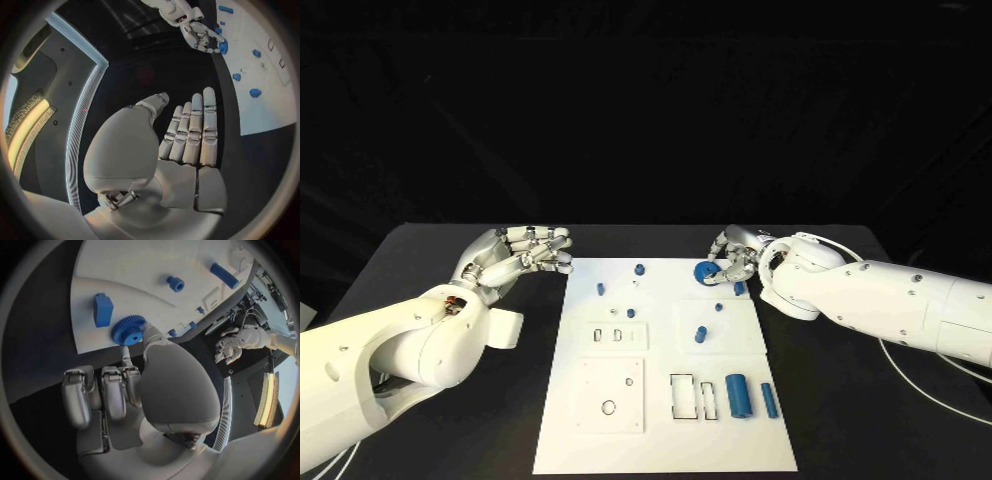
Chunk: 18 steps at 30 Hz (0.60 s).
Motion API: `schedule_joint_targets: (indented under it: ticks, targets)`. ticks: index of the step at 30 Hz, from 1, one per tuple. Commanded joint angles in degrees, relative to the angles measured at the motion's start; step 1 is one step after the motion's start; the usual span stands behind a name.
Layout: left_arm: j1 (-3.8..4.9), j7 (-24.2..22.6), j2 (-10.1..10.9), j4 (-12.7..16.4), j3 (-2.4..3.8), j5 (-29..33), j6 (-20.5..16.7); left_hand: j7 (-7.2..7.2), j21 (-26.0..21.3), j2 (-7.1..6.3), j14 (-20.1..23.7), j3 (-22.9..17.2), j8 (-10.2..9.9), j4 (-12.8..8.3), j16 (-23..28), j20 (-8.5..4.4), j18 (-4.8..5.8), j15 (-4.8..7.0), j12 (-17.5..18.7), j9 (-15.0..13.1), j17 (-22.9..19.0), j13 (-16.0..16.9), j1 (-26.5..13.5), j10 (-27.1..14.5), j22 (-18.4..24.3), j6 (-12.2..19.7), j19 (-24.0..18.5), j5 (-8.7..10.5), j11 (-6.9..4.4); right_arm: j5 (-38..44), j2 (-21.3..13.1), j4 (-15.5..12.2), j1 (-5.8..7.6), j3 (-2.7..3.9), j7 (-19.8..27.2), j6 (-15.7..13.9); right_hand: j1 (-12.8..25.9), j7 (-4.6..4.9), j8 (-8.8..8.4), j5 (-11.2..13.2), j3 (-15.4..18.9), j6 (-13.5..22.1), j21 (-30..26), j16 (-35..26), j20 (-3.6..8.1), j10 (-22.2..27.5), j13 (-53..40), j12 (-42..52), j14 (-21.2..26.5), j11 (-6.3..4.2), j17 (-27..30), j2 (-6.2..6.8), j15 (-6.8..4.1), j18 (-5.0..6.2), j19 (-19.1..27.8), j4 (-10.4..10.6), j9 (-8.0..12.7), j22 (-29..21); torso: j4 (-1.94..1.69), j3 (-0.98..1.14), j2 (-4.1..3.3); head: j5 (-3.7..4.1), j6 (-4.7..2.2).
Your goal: Assemble the parts on the task board
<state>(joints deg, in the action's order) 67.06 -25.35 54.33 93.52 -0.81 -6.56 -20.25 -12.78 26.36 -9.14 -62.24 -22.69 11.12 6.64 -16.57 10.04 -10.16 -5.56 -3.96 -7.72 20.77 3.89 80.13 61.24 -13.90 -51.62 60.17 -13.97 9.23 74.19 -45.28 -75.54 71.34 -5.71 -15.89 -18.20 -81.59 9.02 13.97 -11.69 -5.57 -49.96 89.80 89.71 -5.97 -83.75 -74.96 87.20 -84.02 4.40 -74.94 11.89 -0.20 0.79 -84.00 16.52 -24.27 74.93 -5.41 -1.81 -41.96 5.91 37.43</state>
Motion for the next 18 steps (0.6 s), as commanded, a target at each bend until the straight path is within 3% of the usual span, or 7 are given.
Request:
schedule_joint_targets:
  ticks: [1, 10, 13, 18]
  targets:
    - [0.08, -0.28, -0.09, 0.08, 0.06, -0.01, 1.05, 0.01, 0.20, -0.25, 0.30, -0.47, -0.26, 0.02, -0.38, 0.06, 0.24, -0.08, 0.23, 0.08, 0.05, -0.07, 0.11, 0.43, -0.05, -0.29, -0.24, 0.15, 0.02, -0.19, 0.23, 0.18, -0.15, -0.01, 0.75, 1.20, -0.28, -0.09, 0.45, -0.72, -0.68, -0.85, 0.20, 0.29, -0.36, -3.63, -12.32, 0.25, -5.98, -0.10, -15.06, -0.74, 0.44, -0.79, -6.00, -0.03, 0.09, 15.07, 0.03, 0.01, 0.04, 0.04, 0.09]
    - [0.08, -0.19, -0.03, 0.06, 0.06, -0.02, 1.05, 0.01, 0.35, -0.18, 0.32, -0.54, -0.26, 0.02, -0.38, 0.05, 0.24, -0.08, 0.23, 0.08, 0.13, -0.08, 0.10, 0.44, -0.15, -0.31, -0.34, 0.13, 0.01, 0.13, 0.44, 0.34, -0.35, -0.04, 1.03, -0.36, -2.53, -1.01, 0.94, -2.13, -5.45, -4.19, 0.20, 0.29, 0.22, -4.44, -13.15, 1.00, -5.98, -0.91, -15.06, -2.88, -0.31, -0.79, -6.00, -0.24, 0.79, 15.07, -0.02, -0.02, 0.05, -0.03, 0.21]
    - [0.08, -0.16, -0.02, 0.06, 0.06, -0.03, 1.05, 0.01, 0.35, -0.18, 0.32, -0.54, -0.26, 0.02, -0.38, 0.05, 0.24, -0.08, 0.23, 0.08, 0.13, -0.08, 0.10, 0.44, -0.15, -0.31, -0.34, 0.13, 0.01, 0.72, 0.43, 0.32, -0.37, -0.04, 0.90, -0.63, -3.46, -1.49, 0.99, -1.34, -7.80, -5.11, 0.20, 0.29, 0.70, -4.54, -13.25, 1.08, -5.98, -1.37, -15.06, -3.30, -0.80, -0.79, -6.00, -0.43, 1.11, 15.07, -0.01, -0.02, 0.06, -0.02, 0.22]
    - [0.08, -0.13, 0.01, 0.07, 0.06, -0.04, 1.04, 0.01, 0.52, -0.13, 0.35, -0.62, -0.27, -0.02, -0.38, 0.04, 0.23, -0.07, 0.23, 0.09, 0.22, -0.08, 0.12, 0.44, -0.27, -0.32, -0.45, 0.12, 0.00, 2.16, 0.40, 0.06, -0.42, -0.04, 0.53, -0.85, -4.37, -1.78, 1.05, -2.32, -11.43, -6.07, 0.20, 0.29, 1.05, -4.60, -13.31, 1.11, -5.98, -1.68, -15.06, -2.65, -1.10, -0.79, -6.00, -1.01, 1.50, 15.07, 0.03, 0.00, 0.05, -0.07, 0.27]
